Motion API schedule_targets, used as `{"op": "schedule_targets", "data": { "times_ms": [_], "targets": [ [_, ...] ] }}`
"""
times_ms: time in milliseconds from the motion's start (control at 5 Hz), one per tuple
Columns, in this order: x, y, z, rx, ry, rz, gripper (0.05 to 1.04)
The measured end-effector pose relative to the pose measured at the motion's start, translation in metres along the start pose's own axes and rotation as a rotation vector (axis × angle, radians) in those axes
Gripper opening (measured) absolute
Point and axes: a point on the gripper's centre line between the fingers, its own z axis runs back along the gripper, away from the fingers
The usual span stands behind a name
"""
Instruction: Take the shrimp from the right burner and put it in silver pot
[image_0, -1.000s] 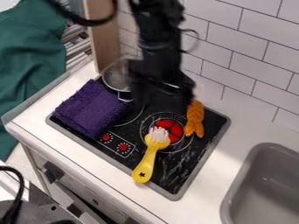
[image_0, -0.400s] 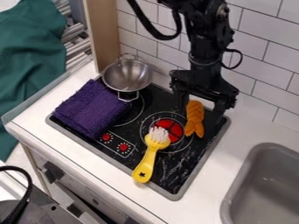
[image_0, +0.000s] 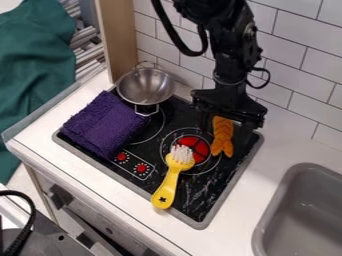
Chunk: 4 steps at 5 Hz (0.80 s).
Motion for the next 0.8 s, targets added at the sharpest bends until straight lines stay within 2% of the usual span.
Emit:
{"op": "schedule_targets", "data": {
  "times_ms": [400,600,800],
  "targets": [
    [0.014,-0.004,-0.028,0.017,0.058,-0.019,1.006],
    [0.021,-0.006,-0.033,0.009,0.055,-0.023,0.959],
    [0.020,-0.006,-0.034,0.003,0.047,-0.018,0.672]
  ]
}}
